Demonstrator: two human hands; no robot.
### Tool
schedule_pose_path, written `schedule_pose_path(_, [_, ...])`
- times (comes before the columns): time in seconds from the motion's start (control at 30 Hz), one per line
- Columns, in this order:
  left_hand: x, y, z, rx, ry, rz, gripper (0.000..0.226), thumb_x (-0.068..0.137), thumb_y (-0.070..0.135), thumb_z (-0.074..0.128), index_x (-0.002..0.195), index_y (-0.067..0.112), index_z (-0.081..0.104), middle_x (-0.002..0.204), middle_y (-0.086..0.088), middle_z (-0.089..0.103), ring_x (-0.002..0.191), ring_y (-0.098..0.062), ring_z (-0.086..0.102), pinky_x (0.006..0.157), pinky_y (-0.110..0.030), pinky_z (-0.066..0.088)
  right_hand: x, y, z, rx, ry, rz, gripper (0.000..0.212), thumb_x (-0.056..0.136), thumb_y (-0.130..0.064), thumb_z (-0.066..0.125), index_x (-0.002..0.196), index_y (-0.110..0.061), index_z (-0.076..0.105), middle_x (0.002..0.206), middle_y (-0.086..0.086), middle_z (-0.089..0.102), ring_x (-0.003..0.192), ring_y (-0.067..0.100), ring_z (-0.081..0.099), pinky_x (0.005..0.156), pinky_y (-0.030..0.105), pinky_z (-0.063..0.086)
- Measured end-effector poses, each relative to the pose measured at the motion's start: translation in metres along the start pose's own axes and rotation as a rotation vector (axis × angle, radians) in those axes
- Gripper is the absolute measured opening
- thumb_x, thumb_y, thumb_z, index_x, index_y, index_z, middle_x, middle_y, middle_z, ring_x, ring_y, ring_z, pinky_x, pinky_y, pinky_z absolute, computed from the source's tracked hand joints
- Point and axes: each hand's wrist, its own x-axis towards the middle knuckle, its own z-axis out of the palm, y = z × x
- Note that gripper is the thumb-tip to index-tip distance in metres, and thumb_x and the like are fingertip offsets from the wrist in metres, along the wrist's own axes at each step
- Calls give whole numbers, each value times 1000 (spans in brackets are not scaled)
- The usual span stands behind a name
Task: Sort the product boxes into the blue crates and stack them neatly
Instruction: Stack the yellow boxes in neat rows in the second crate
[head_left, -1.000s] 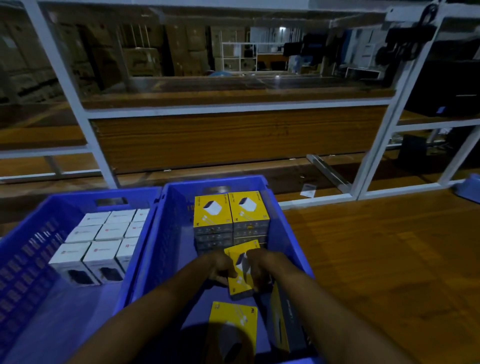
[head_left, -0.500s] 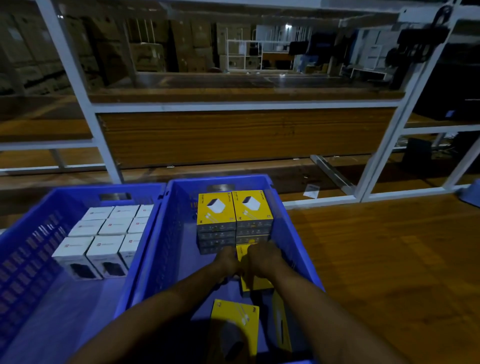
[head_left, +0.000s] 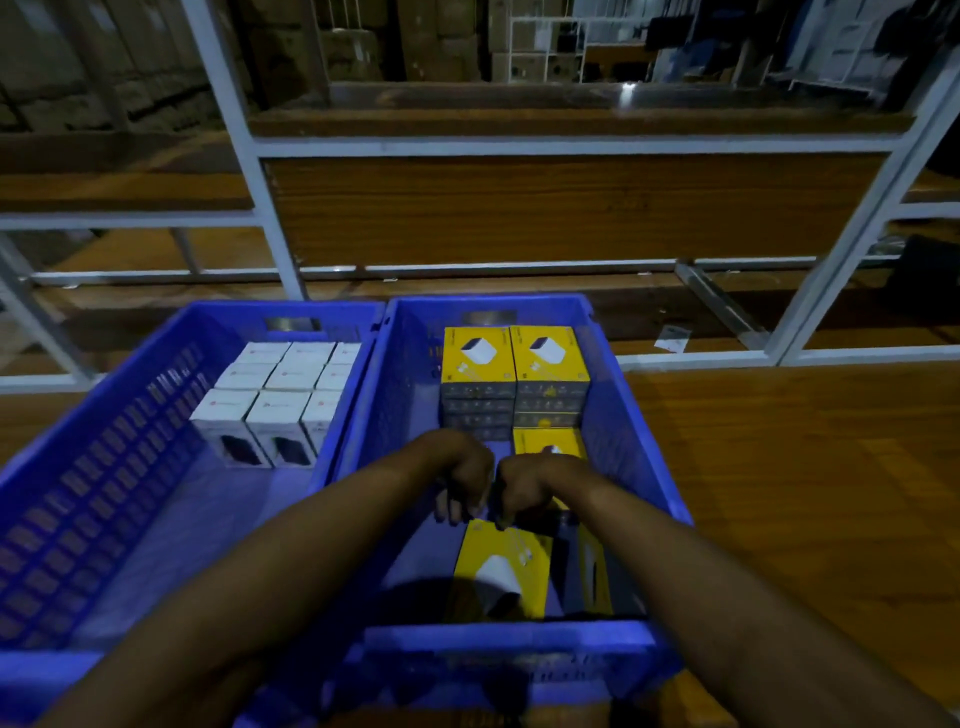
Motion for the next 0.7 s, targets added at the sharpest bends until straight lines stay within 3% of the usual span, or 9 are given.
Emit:
schedule_pose_path(0.03, [-2, 4, 6, 6, -18, 17, 31, 91, 0, 65, 119, -10, 57, 95, -25, 69, 75, -33, 70, 93, -55, 52, 1, -1, 3, -1, -55, -19, 24, 78, -32, 80, 97, -19, 71, 104, -1, 66, 94, 21, 58, 90, 38, 43])
schedule_pose_path(0.1, [-1, 5, 15, 44, -50, 1, 32, 90, 0, 66, 118, -12, 55, 110, -32, 65, 84, -37, 70, 95, -53, 51, 2, -4, 7, -6, -161, -38, 41, 81, -26, 79, 117, -10, 69, 107, 2, 64, 91, 18, 57, 77, 30, 45])
schedule_pose_path(0.17, [3, 3, 19, 48, -68, -18, 43, 89, 0, 68, 125, -16, 52, 123, -35, 61, 96, -39, 69, 95, -49, 53, 4, -5, 10, -5, -203, -33, 43, 81, -25, 80, 117, -5, 68, 113, 7, 65, 93, 19, 58, 78, 32, 49])
schedule_pose_path(0.2, [2, 3, 20, 33, -47, -12, 46, 87, 0, 70, 126, -16, 53, 122, -34, 61, 90, -35, 70, 92, -46, 55, 5, -4, 11, 2, -210, -29, 43, 81, -25, 80, 117, -4, 68, 116, 8, 65, 94, 19, 57, 80, 33, 49])
schedule_pose_path(0.37, [-15, 7, 13, 152, 72, 109, 39, 81, 12, 79, 116, -2, 69, 104, -7, 66, 80, -18, 61, 88, -37, 52, 2, -3, 7, 58, -236, -25, 51, 82, -30, 79, 123, -2, 66, 111, 4, 61, 99, 22, 56, 84, 32, 45])
schedule_pose_path(0.47, [-26, 1, 3, -19, -13, 125, 36, 86, 4, 72, 120, -3, 66, 116, -20, 69, 98, -33, 68, 100, -45, 52, 8, 6, 2, 188, -257, -30, 74, 70, -44, 86, 122, 3, 63, 100, 13, 60, 84, 31, 49, 73, 38, 44])
schedule_pose_path(0.53, [-33, -5, -8, -150, -32, 151, 35, 91, 1, 65, 125, -7, 61, 123, -27, 64, 100, -35, 68, 96, -45, 55, 12, 15, -5, 315, -227, -15, 90, 54, -52, 91, 117, 5, 62, 107, 27, 64, 82, 38, 53, 72, 40, 44])
schedule_pose_path(0.63, [-47, -16, -24, -330, 168, 279, 34, 89, 1, 68, 121, -7, 63, 104, -17, 70, 77, -15, 70, 67, -26, 60, -9, 18, -21, 538, -86, -24, 42, 69, -36, 89, 76, -2, 66, 65, 4, 63, 55, 17, 54, 57, 28, 45])
schedule_pose_path(0.7, [-57, -26, -34, -446, 300, 383, 32, 87, 3, 71, 117, -6, 66, 92, -10, 71, 73, -15, 68, 61, -24, 56, -17, 23, -30, 729, 57, -44, 21, 75, -25, 86, 81, -14, 69, 72, -4, 64, 65, 12, 60, 56, 27, 49])
